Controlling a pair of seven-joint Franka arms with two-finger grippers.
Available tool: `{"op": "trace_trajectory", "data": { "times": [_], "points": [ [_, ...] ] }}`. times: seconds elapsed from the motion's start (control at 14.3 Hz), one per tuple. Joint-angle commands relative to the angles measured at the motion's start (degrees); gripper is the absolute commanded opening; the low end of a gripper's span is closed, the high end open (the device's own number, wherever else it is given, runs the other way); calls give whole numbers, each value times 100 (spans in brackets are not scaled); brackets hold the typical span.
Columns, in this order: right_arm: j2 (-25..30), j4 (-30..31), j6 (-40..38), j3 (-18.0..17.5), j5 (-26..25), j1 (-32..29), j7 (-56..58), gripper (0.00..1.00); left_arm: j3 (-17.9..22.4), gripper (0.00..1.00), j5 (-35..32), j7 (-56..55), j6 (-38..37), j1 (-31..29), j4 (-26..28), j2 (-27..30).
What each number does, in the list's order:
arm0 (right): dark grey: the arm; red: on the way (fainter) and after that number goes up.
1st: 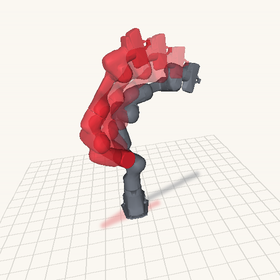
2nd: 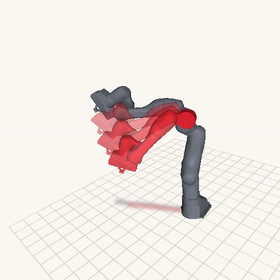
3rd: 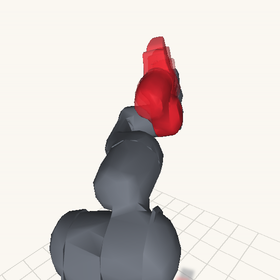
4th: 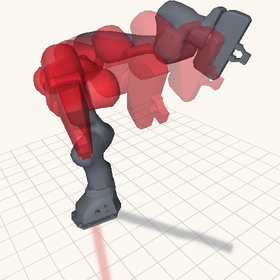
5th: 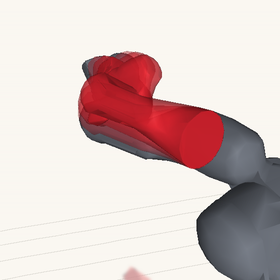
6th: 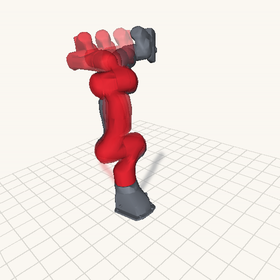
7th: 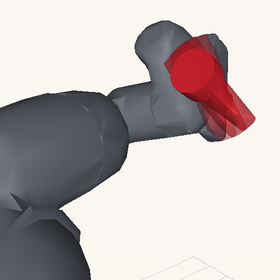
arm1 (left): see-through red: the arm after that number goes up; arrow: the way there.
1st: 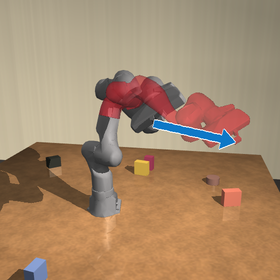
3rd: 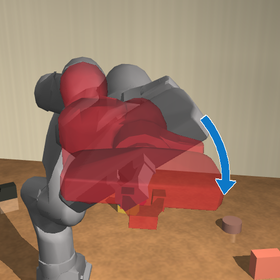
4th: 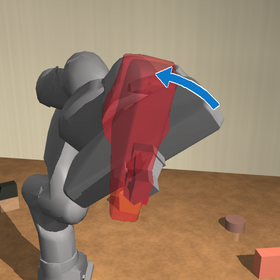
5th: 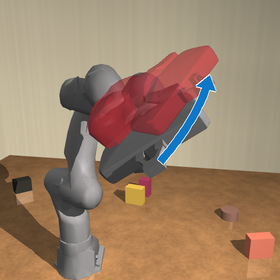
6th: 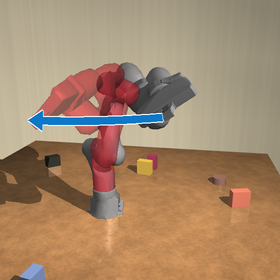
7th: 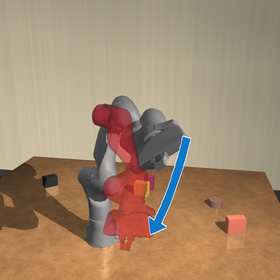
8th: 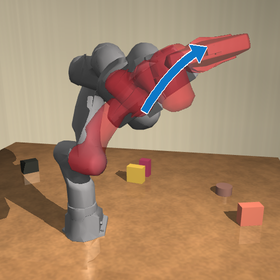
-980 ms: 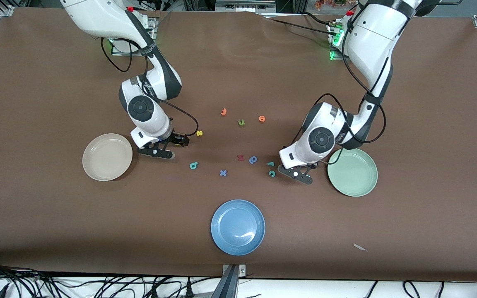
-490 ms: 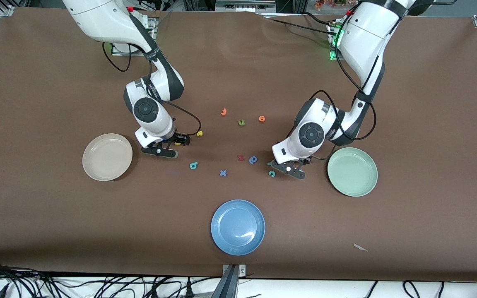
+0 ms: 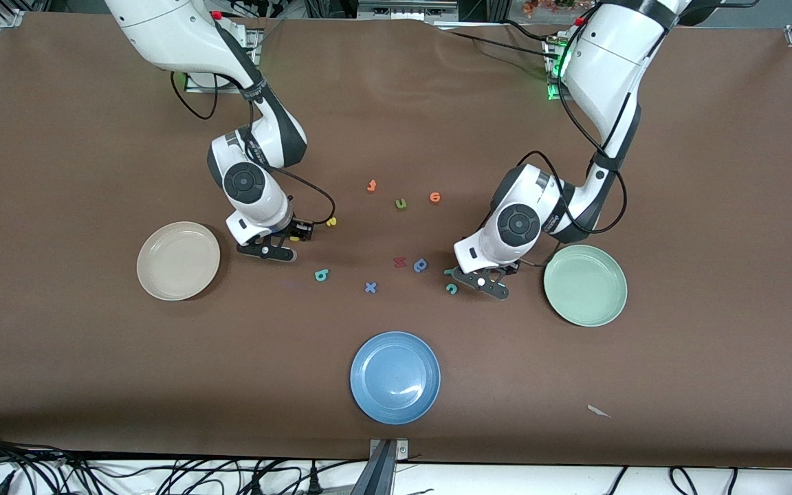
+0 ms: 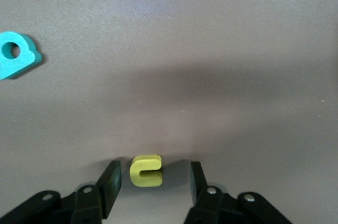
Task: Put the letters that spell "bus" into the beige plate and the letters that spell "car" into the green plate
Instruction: 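Grasp the yellow c with the right gripper while the left gripper grasps the a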
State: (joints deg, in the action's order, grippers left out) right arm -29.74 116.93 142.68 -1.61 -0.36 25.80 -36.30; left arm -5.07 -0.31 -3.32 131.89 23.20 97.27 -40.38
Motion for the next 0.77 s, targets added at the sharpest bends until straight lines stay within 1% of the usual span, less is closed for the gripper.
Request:
{"op": "trace_trajectory", "data": {
  "times": [0.0, 0.07, 0.21, 0.28, 0.35, 0.49, 0.56, 0.63, 0.7],
  "points": [
    [-58, 58, 190, -15, 27, 22, -27, 57, 41, 64, -276, -37, 39, 18, 108, 65],
    [-75, 49, 207, -15, 27, 22, -26, 53, 41, 62, -277, -45, 39, 18, 99, 65],
    [-110, 40, 243, -15, 35, 22, -26, 47, 41, 39, -277, -45, 39, 35, 108, 65],
    [-111, 49, 243, -15, 36, 22, -35, 45, 41, 29, -277, -45, 39, 35, 108, 65],
    [-111, 49, 243, -15, 44, 22, -44, 42, 41, 21, -294, -28, 39, 35, 108, 4],
    [-102, 49, 234, -85, 62, 22, -53, 39, 41, 16, -443, -37, 65, 53, 99, -102],
    [-110, 49, 234, -94, 71, 22, -70, 38, 41, 8, -478, -37, 56, 27, 99, -93],
    [-111, 49, 234, -94, 71, 22, -70, 37, 41, 7, -479, -45, 21, 26, 90, -58],
    [-119, 49, 234, -94, 71, 22, -70, 36, 41, 4, -479, -37, -5, 9, 73, -6]
  ]
}}
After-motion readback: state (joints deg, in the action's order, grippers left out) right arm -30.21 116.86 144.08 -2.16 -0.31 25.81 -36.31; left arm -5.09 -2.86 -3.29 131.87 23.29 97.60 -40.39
